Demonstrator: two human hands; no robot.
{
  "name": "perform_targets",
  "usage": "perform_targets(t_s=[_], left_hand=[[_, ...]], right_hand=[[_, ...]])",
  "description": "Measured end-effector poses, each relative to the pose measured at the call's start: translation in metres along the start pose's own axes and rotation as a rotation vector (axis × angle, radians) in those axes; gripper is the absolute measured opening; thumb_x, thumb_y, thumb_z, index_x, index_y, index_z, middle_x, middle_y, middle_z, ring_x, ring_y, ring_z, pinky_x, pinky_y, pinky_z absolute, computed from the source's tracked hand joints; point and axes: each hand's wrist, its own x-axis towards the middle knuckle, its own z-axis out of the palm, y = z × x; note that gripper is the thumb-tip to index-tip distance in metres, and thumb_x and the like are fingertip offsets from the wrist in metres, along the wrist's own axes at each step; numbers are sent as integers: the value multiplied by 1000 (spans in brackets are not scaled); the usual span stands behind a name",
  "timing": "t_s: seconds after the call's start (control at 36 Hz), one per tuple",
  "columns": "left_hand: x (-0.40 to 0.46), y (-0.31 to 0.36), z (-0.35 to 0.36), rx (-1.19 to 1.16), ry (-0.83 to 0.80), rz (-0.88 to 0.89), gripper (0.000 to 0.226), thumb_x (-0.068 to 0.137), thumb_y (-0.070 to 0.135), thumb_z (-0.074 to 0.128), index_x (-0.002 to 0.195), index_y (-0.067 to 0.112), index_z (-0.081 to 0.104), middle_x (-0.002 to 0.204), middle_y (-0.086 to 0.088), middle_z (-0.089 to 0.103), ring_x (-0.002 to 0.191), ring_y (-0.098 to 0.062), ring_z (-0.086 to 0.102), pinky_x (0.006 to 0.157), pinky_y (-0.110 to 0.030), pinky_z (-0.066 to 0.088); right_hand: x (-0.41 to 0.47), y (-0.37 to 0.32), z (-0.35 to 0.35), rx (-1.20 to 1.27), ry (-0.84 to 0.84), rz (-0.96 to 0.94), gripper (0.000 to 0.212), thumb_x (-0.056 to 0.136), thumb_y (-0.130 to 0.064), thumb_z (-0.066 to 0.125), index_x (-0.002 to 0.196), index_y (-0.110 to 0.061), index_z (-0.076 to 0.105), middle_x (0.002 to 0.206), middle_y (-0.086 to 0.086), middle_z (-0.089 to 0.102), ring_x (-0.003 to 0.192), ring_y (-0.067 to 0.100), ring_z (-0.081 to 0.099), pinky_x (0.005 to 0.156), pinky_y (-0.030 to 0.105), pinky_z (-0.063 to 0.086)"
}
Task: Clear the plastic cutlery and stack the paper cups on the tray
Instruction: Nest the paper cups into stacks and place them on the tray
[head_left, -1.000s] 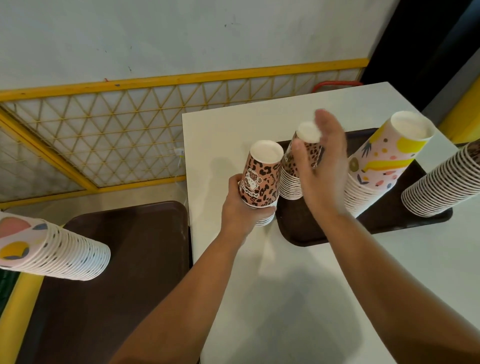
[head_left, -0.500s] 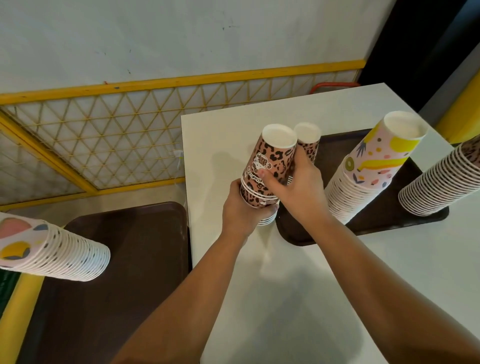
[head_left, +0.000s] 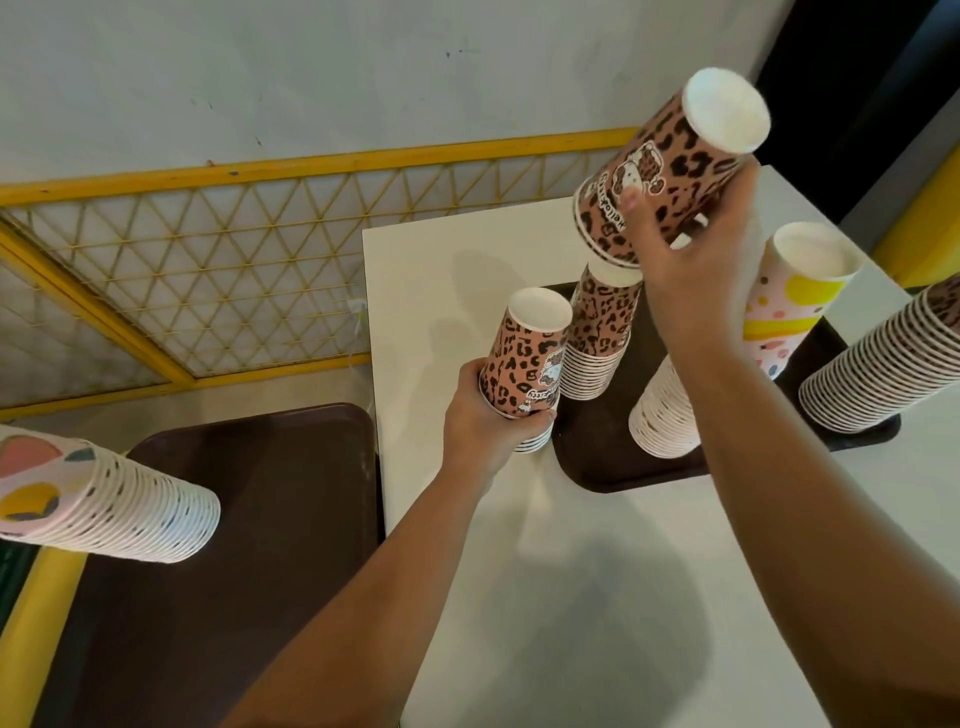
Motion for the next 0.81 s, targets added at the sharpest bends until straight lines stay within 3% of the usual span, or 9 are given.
perform_targets(t_s=[0.11,0.19,0.28,0.36,0.44,0.56,0.81], left_hand=[[1,1,0,4,-8,9,78,58,14,87,124,21,45,110,10,57,101,-11,56,83,-24,49],[1,3,0,-6,-14,8,76,59,13,87,122,22,45,103,15,55,94,-4,54,75,-14,44],[2,5,0,-17,-21,9,75,60,12,86,121,23,45,103,16,55,93,-3,54,74,-14,44],[3,5,0,-16,-14,20,75,59,13,87,121,22,46,108,10,58,100,-10,57,83,-25,50],[3,6,1,-25,0,24,74,59,13,87,121,21,47,107,10,61,101,-13,60,87,-32,52],[2,11,1,-24,-14,33,76,58,18,87,122,21,46,101,14,59,98,-12,60,82,-27,51],[-3,12,1,37,-67,75,82,59,16,88,127,21,43,109,14,57,103,-10,58,86,-24,51]], right_hand=[[2,18,5,-123,-69,38,69,80,-43,66,132,-6,41,128,5,54,118,14,51,97,27,43],[-3,31,8,-154,-200,98,71,80,-36,68,138,-10,35,134,6,49,124,17,46,104,31,40],[-15,28,6,-159,-189,95,79,83,-35,67,145,-11,24,146,6,34,135,16,32,104,15,24],[-37,15,3,-74,-150,-79,71,85,-36,63,141,-7,31,141,7,40,132,14,39,104,21,35],[-58,12,7,8,-408,-10,73,81,-36,68,141,-14,32,140,-1,43,127,6,43,103,25,40],[-78,20,17,-25,-654,116,75,74,-38,75,136,-19,37,130,-6,53,120,6,49,101,24,42],[-77,23,15,-43,-614,137,63,78,-31,73,131,-15,44,125,-1,60,114,10,55,91,18,40]])
